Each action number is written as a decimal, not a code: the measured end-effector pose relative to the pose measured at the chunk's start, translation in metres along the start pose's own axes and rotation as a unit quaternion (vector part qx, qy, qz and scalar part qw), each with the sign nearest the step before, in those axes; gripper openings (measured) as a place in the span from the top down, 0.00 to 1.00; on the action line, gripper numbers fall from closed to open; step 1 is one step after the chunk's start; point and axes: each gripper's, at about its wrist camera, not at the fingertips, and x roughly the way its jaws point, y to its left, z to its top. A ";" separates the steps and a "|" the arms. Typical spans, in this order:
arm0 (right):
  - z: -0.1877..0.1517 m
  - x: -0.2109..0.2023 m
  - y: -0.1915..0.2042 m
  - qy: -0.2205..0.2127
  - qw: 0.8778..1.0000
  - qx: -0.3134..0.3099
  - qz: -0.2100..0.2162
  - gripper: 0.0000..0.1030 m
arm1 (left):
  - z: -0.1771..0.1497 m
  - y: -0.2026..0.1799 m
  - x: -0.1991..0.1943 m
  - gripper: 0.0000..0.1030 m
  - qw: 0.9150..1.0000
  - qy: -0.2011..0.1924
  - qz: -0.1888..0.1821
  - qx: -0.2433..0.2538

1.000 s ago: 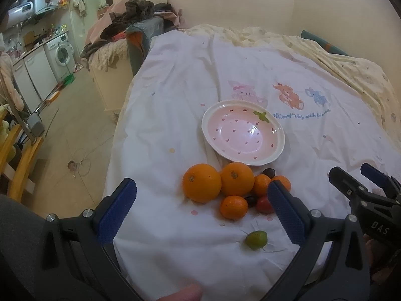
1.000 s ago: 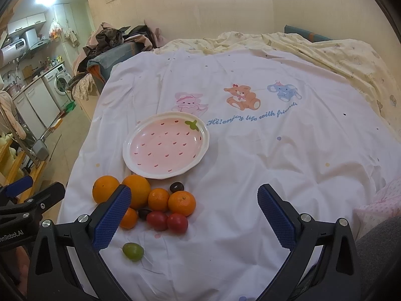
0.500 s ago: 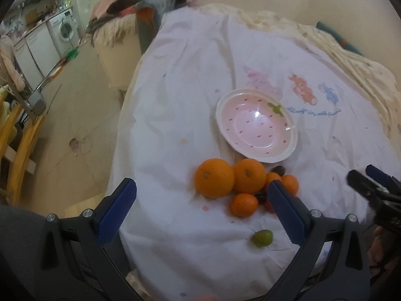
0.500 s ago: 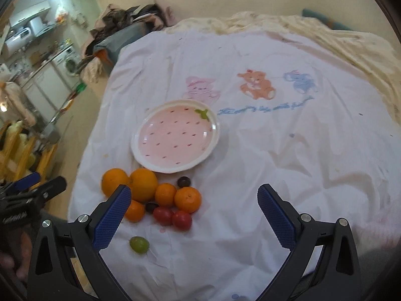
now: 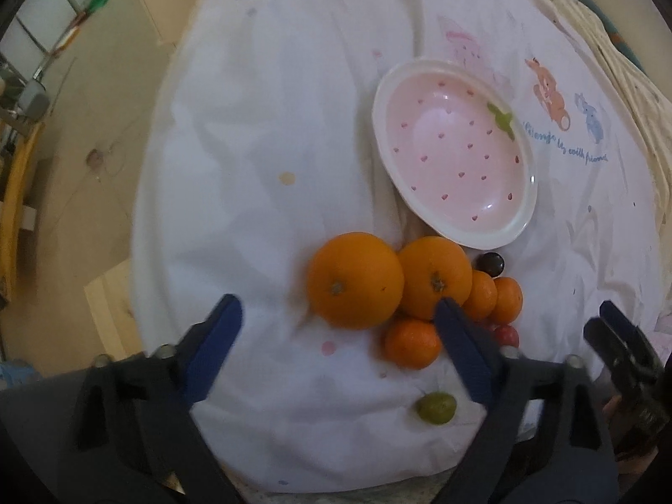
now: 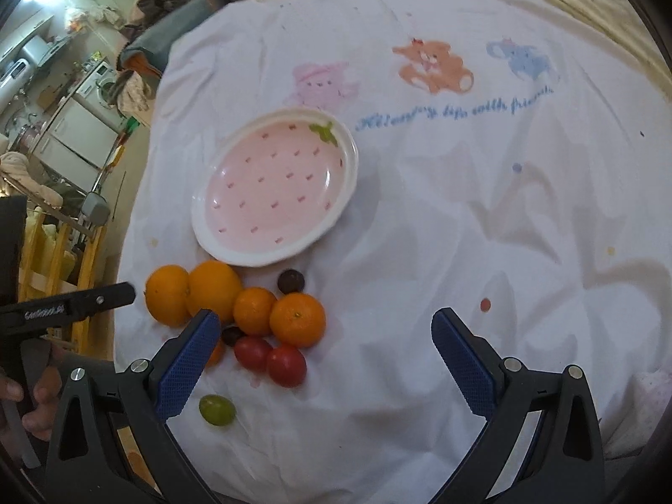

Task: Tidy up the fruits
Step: 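Grasp the large orange with the left tool while the right tool grasps a red tomato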

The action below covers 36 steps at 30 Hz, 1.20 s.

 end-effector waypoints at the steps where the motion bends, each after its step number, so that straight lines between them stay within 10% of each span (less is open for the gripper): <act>1: 0.000 0.000 0.000 0.001 1.000 -0.002 -0.002 0.00 | 0.002 -0.001 0.005 0.24 1.000 0.006 -0.002 -0.003; 13: 0.000 0.007 0.005 0.004 1.000 -0.018 -0.012 0.00 | 0.010 0.017 0.052 0.43 0.991 0.054 -0.081 -0.087; 24: -0.002 0.013 -0.006 0.030 0.999 0.012 0.013 0.02 | 0.000 0.005 0.018 0.51 1.000 -0.010 -0.010 -0.010; 30: -0.016 0.045 0.005 0.125 0.991 -0.001 0.050 0.42 | -0.003 0.007 -0.004 0.50 0.999 -0.038 -0.004 0.008; 36: -0.019 0.061 0.025 0.143 0.988 -0.051 0.032 0.48 | -0.003 0.001 -0.002 0.50 0.999 -0.032 -0.012 0.005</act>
